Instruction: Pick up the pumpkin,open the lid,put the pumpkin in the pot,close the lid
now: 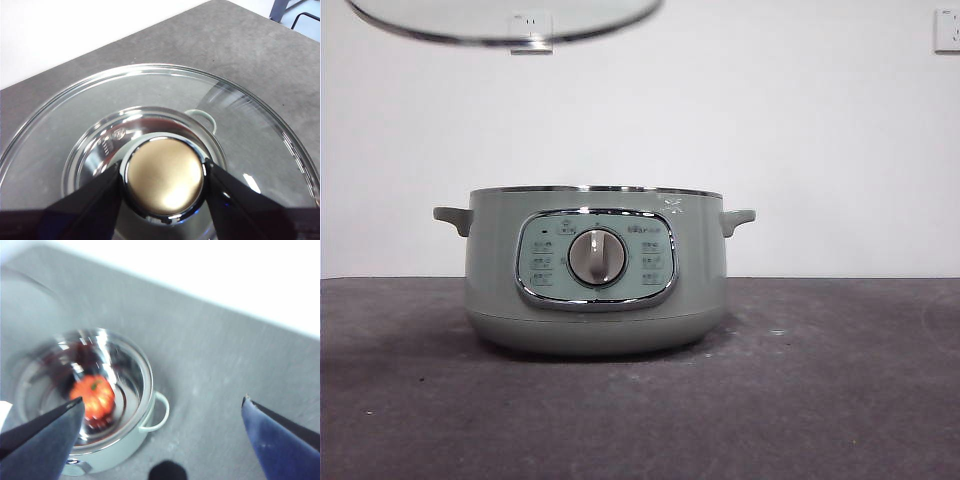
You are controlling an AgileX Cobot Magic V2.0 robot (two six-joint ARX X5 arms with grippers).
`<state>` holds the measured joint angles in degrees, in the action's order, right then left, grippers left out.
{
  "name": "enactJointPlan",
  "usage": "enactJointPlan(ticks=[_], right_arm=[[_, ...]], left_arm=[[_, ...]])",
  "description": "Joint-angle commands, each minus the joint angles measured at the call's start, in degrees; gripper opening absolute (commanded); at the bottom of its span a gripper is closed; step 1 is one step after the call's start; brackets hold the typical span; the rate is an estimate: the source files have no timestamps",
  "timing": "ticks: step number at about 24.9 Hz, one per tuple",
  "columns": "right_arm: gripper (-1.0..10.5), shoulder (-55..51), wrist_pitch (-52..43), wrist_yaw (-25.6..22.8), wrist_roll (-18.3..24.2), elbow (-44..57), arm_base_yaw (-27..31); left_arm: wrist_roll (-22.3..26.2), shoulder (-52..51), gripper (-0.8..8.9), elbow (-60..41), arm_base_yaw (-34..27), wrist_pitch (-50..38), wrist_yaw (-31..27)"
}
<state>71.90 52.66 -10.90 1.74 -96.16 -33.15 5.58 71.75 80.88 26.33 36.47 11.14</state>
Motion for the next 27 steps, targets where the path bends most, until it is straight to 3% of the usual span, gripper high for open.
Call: enactJointPlan(ticks=[1,13,27], right_arm=[[6.0,-4.9,0.6,0.0,-0.8,-0.2,-0.1],[6.0,-13.9,6.5,0.0,-1.7,-0.2,-0.1],[6.0,-13.4,9.4,0.1,-1.6,-0.2,-0.1]], left_arm=[[0.7,4.0,-0.09,0.3,-0.1,-6.4,0.0],[0.7,18.2,-0.09,0.3,0.0,-15.5,0.0],[0.5,22.7,-0.09,0.3,0.0,-19.0,0.6]])
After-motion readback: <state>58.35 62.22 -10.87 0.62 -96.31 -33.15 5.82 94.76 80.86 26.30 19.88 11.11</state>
